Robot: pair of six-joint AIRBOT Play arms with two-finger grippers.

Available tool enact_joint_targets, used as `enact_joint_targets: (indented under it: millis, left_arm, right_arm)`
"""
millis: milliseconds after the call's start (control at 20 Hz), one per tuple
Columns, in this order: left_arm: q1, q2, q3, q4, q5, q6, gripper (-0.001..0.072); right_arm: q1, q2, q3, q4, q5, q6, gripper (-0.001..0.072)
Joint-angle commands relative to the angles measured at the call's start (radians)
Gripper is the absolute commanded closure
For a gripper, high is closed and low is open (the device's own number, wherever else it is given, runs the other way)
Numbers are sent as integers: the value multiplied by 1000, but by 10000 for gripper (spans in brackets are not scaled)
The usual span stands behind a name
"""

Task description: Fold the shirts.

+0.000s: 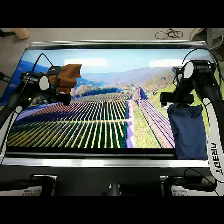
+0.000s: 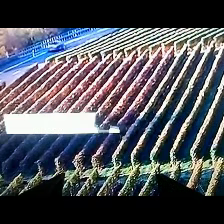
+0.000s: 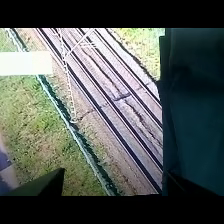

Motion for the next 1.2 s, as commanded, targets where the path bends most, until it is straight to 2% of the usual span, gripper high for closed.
enact_joint_targets:
  millis: [0, 550, 700, 850, 1150]
  left_arm:
    - [0, -2, 0, 0, 0, 0, -6]
    - [0, -2, 0, 0, 0, 0, -5]
    - [0, -13, 0, -1, 129, -4, -5]
    - [2, -43, 0, 5, 262, -3, -5]
    - [2, -127, 0, 8, 306, -3, -5]
  right_arm:
    - [1, 0, 1, 0, 0, 0, 20]
    - [1, 0, 1, 0, 0, 0, 20]
    - [1, -1, 1, 1, -13, 1, 21]
    - [1, -1, 1, 4, -134, 1, 21]
    - [1, -1, 1, 5, -285, 8, 21]
